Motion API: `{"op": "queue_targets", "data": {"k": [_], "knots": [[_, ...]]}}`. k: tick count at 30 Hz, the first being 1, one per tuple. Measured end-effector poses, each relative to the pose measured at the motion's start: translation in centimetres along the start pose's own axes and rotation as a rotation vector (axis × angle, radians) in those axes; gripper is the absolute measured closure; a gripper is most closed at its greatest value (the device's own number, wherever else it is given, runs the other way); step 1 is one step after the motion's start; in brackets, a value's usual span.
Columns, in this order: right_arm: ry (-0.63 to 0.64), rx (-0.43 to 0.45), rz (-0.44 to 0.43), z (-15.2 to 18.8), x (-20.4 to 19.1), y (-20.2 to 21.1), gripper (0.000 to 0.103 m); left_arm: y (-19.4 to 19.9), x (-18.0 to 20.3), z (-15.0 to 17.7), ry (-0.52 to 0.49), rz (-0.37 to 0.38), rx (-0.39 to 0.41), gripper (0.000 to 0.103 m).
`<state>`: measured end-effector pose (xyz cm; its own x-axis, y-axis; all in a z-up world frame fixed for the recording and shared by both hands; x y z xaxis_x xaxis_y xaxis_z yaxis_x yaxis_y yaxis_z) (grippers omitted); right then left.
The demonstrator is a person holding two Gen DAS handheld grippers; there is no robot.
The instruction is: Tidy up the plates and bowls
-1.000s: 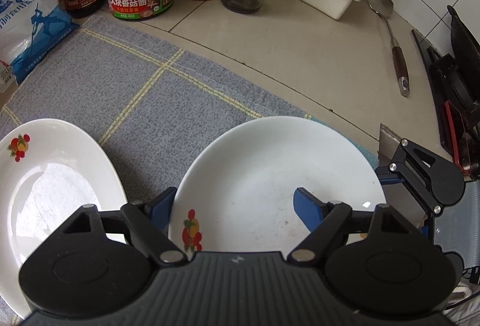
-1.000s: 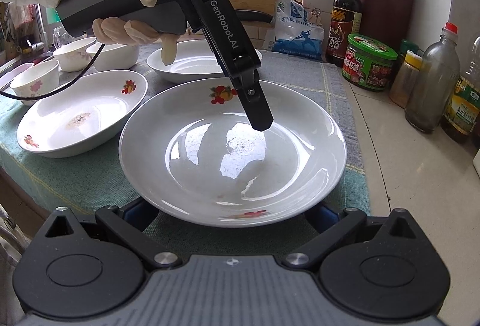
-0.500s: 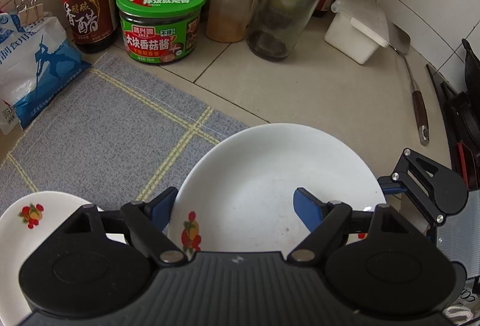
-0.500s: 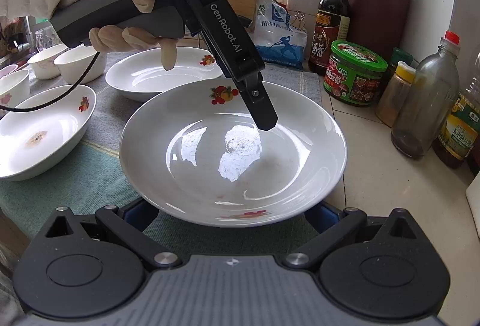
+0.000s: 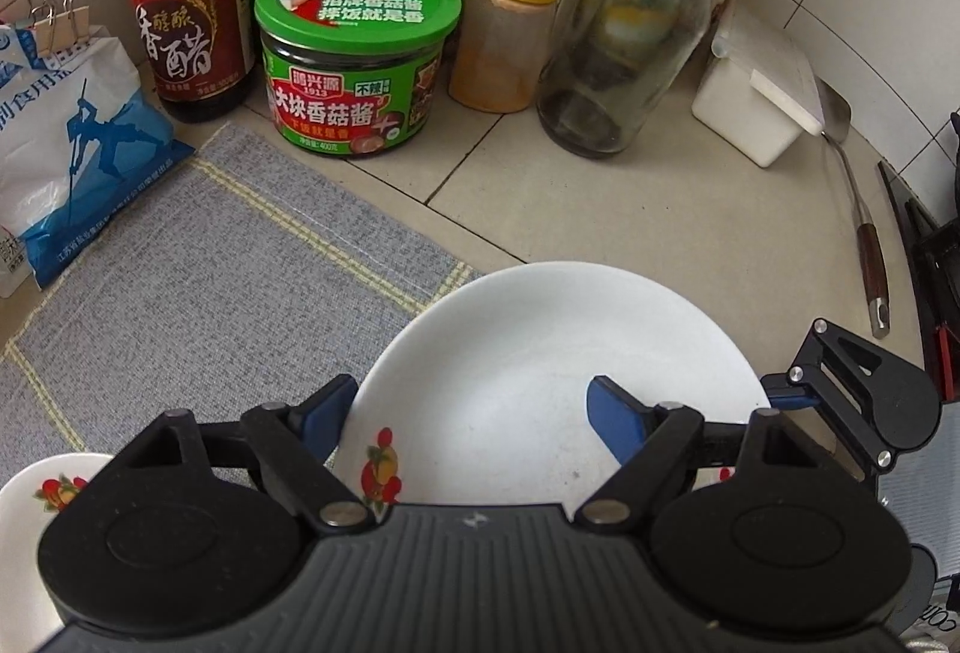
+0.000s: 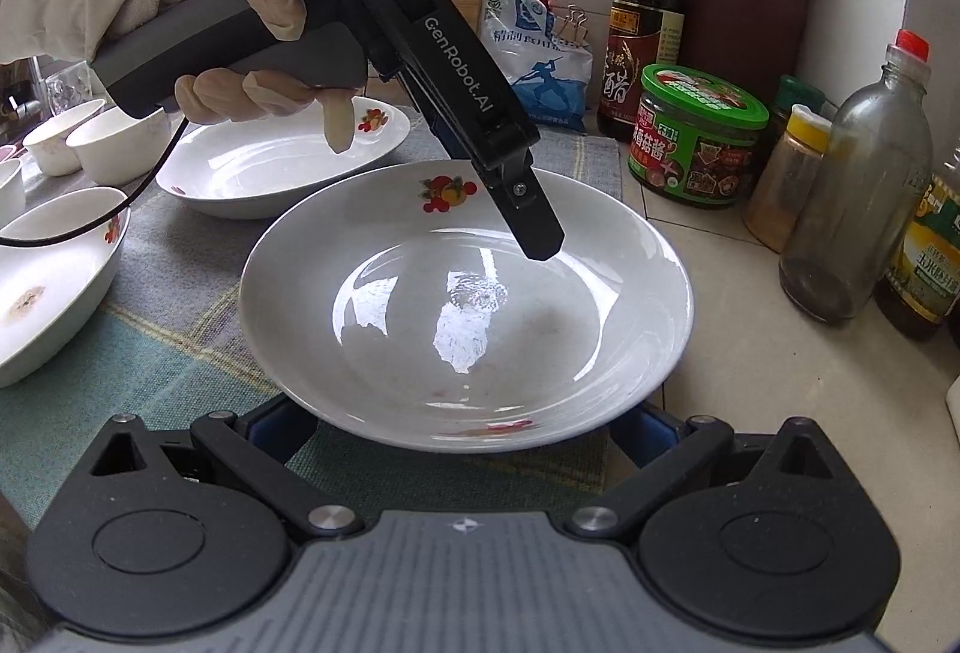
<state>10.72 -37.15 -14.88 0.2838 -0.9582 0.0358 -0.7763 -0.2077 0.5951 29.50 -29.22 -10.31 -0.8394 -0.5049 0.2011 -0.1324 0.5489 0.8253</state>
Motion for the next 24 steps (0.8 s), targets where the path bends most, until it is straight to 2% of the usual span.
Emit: {"op": "queue_targets", "data": {"k": [7, 13, 18, 24], "knots": [[-0.009, -0.005, 0.012, 0.0, -0.3, 0.4, 0.0, 1.4, 0.2, 0.4, 0.012, -0.018, 0.024, 0.019], [-0.055, -0.007, 0.035, -0.1, -1.0, 2.4, 0.0, 6.3, 1.7, 1.7, 0.011, -0.051, 0.108, 0.016], [-0.054, 0.008, 0.047, 0.0, -2.7, 4.5, 0.0, 11.5, 4.0, 4.3, -0.005, -0.094, 0.205, 0.014], [-0.026, 0.035, 0.021, -0.4, -5.7, 5.9, 0.0, 16.3, 5.7, 9.7, 0.037, -0.175, 0.288, 0.013]]}}
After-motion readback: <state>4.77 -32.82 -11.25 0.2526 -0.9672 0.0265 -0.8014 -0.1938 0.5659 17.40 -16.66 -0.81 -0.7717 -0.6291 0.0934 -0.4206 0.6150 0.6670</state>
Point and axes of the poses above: each gripper's, at about its wrist camera, not at the fingertips, and y roughly against the way its jaws point, x to its right, z to its underside, the point moved 1 cm from there along -y, roughly the way its jaws point, and after that the axes turned 4 degrees about x, right-handed, at the moved point
